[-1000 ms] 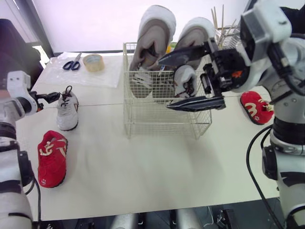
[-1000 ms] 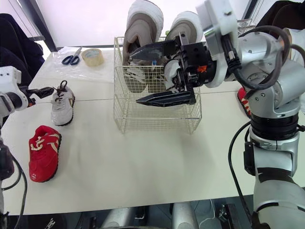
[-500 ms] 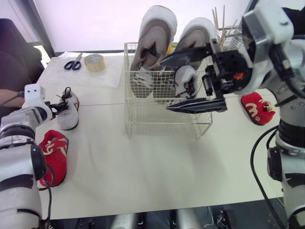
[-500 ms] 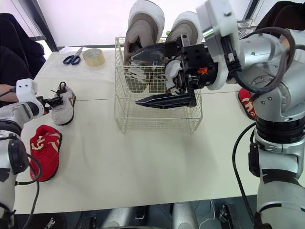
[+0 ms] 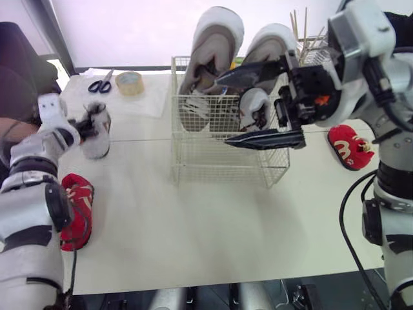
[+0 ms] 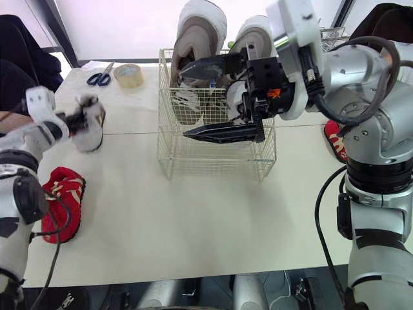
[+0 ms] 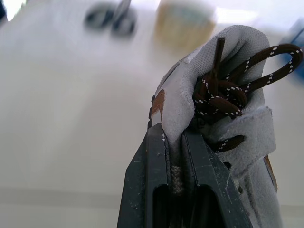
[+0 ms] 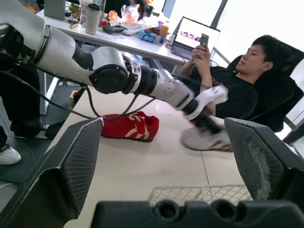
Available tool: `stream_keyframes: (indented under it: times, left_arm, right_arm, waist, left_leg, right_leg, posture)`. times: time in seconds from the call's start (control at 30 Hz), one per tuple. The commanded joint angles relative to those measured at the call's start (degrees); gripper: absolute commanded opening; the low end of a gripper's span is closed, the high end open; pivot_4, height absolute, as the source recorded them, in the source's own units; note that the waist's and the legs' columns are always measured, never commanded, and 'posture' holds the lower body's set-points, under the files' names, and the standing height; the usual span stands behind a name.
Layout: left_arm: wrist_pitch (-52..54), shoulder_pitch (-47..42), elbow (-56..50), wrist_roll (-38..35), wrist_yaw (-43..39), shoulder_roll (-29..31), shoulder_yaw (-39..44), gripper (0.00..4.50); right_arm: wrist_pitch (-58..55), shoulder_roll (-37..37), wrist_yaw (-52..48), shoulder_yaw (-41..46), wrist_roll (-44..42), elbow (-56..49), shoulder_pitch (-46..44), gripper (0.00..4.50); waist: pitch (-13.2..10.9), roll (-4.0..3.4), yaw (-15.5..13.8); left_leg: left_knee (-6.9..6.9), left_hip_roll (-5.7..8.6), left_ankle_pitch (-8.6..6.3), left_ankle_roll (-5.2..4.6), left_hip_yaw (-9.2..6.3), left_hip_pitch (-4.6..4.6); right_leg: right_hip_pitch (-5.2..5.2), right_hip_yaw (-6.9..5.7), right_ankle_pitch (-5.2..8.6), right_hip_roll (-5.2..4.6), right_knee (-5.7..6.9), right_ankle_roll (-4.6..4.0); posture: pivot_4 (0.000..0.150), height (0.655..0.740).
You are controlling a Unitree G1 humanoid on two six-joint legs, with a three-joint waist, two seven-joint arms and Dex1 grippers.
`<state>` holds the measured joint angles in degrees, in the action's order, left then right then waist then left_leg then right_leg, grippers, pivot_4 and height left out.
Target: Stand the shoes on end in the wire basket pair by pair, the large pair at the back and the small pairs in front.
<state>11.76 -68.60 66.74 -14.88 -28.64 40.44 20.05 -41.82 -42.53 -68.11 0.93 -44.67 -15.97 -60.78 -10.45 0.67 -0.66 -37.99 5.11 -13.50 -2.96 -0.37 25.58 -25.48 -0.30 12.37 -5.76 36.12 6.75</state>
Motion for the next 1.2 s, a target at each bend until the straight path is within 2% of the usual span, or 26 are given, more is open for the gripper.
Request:
stream_keyframes:
  times: [0.03, 0.1, 0.27, 0.47, 0.6, 0.83, 1.2]
  left_arm:
    - [-5.6, 2.9, -24.1, -7.0, -0.9, -5.3, 3.3, 0.04]
    - [-3.0, 7.0, -41.2, -12.4, 3.6, -11.3, 4.9, 0.04]
    - [3.7, 12.1, -67.2, -18.6, 15.4, -22.3, 2.7, 0.04]
    - [7.7, 16.2, -79.7, -20.9, 19.8, -27.5, -1.3, 0.04]
    - [4.8, 24.8, -86.3, -16.3, 17.4, -29.6, -9.1, 0.04]
    - [-4.4, 30.6, -84.4, -8.7, 17.3, -34.4, -14.7, 0.04]
    - [-36.9, 33.3, -62.6, 7.8, 14.9, -41.0, -21.7, 0.04]
  right_arm:
    - [1.6, -0.9, -0.2, 1.2, 0.7, 0.5, -1.4, 4.50]
    - [2.2, -1.0, -0.3, 1.1, 1.3, 1.3, -1.5, 4.50]
    - [3.9, -1.3, -1.0, 0.9, 3.1, 3.7, -2.3, 4.50]
    - [4.9, -1.5, -1.8, 0.7, 4.3, 5.1, -3.1, 4.50]
    - [4.5, -1.9, -1.7, 1.2, 4.1, 4.4, -2.7, 4.50]
    - [4.4, -2.3, -1.8, 1.2, 4.0, 4.5, -2.7, 4.50]
    - [3.9, -2.1, -1.2, 0.7, 4.2, 4.2, -3.4, 4.50]
  waist:
    - [0.0, 0.00, 0.1]
    - [0.0, -0.01, 0.2]
    - [0.0, -0.01, 0.4]
    - [0.0, -0.02, 0.4]
    - [0.0, -0.06, 0.2]
    - [0.0, -0.06, -0.1]
    - [0.1, -0.06, -0.2]
  left_leg:
    - [0.01, 0.03, 0.00, 0.01, 0.06, -0.02]
    - [0.00, 0.04, -0.01, 0.02, 0.11, -0.04]
    - [-0.02, 0.07, 0.01, -0.11, 0.10, -0.05]
    - [-0.02, -0.02, 0.09, -0.05, 0.09, -0.18]
    - [-0.02, -0.03, 0.10, -0.04, 0.09, -0.26]
    - [-0.09, -0.01, 0.04, -0.04, 0.09, -0.20]
    - [-0.07, -0.01, -0.11, -0.21, 0.09, -0.20]
  right_leg:
    - [0.01, 0.00, 0.00, -0.05, -0.04, 0.01]
    - [0.06, 0.02, -0.01, -0.11, -0.05, 0.02]
    - [0.04, 0.02, -0.02, -0.09, -0.04, 0.04]
    - [0.10, 0.02, -0.02, 0.04, 0.00, 0.04]
    - [0.20, 0.05, -0.02, 0.07, -0.02, 0.04]
    - [0.19, 0.05, -0.02, 0.05, -0.08, 0.03]
    - [0.21, 0.04, -0.02, 0.00, -0.12, 0.02]
  posture:
    - [0.150, 0.7400]
    - [0.150, 0.7400]
    - [0.150, 0.7400]
    - [0.150, 0.7400]
    - [0.150, 0.7400]
    - [0.150, 0.7400]
    - [0.150, 0.7400]
